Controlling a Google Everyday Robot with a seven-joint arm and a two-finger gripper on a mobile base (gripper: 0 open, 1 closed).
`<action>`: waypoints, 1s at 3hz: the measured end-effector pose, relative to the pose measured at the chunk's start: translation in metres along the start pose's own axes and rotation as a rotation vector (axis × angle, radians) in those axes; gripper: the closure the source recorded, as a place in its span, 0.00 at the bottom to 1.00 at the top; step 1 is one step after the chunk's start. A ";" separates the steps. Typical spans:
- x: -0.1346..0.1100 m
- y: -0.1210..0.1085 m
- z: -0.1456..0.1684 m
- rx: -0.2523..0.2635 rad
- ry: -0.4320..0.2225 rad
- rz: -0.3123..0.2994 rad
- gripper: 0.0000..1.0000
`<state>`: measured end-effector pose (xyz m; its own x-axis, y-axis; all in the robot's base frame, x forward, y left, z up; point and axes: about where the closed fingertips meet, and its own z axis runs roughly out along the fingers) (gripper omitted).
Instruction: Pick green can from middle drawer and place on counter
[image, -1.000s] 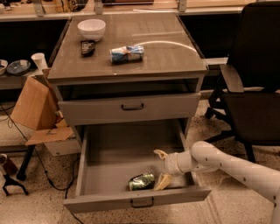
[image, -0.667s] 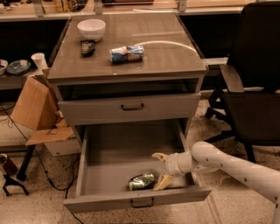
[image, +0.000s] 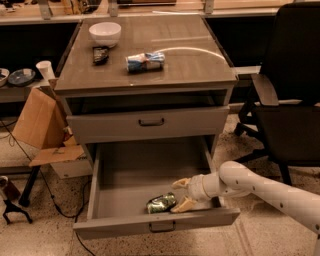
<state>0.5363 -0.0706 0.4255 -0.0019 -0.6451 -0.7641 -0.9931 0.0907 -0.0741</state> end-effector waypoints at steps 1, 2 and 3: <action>-0.004 -0.002 -0.003 0.012 -0.013 0.008 0.31; -0.005 -0.006 -0.005 0.051 -0.059 0.042 0.23; -0.004 -0.009 -0.003 0.059 -0.080 0.064 0.14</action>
Offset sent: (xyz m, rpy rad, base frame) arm 0.0124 -0.0081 0.0118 0.1217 -0.0167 -0.1287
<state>0.5445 -0.0714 0.4310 -0.0536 -0.5743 -0.8169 -0.9827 0.1756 -0.0590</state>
